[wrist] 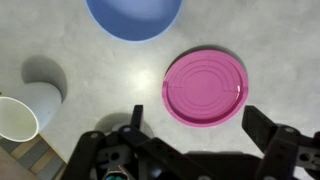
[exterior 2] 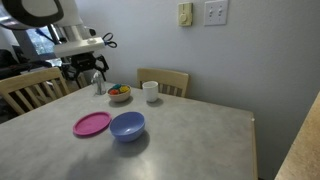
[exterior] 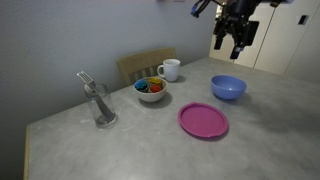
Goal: Get the pink plate and use it to cover the blue bowl
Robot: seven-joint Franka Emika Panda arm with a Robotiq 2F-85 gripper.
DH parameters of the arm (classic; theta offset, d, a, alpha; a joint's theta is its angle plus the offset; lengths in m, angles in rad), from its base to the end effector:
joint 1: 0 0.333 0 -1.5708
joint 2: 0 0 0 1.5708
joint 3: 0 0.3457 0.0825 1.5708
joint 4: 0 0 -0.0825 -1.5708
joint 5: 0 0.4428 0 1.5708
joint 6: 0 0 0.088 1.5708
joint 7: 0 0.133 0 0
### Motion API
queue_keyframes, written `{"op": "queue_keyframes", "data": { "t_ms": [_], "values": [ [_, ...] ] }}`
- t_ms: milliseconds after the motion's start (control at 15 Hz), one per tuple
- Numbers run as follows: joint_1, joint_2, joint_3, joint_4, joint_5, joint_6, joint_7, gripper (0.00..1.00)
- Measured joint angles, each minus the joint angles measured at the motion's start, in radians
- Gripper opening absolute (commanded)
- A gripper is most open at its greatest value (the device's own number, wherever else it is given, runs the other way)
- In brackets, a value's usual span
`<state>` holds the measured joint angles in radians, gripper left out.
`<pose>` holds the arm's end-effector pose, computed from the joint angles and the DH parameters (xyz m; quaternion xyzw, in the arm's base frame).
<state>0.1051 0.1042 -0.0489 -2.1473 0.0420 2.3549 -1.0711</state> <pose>0.6143 0.0361 0.3306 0.8514 0.5218 0.0516 0.0137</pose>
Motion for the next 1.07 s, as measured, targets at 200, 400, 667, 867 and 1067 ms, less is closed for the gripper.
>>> {"op": "queue_keyframes", "data": {
  "t_ms": [200,400,667,867,1067],
  "values": [
    [-0.029,0.128,0.052,0.092,0.050,-0.003,-0.113,1.00],
    [-0.048,0.216,0.102,0.160,0.051,-0.012,-0.153,1.00],
    [-0.063,0.278,0.143,0.185,0.045,-0.020,-0.153,1.00],
    [-0.065,0.280,0.144,0.185,0.043,-0.020,-0.153,1.00],
    [-0.065,0.281,0.149,0.185,0.044,-0.020,-0.152,1.00]
  ]
}}
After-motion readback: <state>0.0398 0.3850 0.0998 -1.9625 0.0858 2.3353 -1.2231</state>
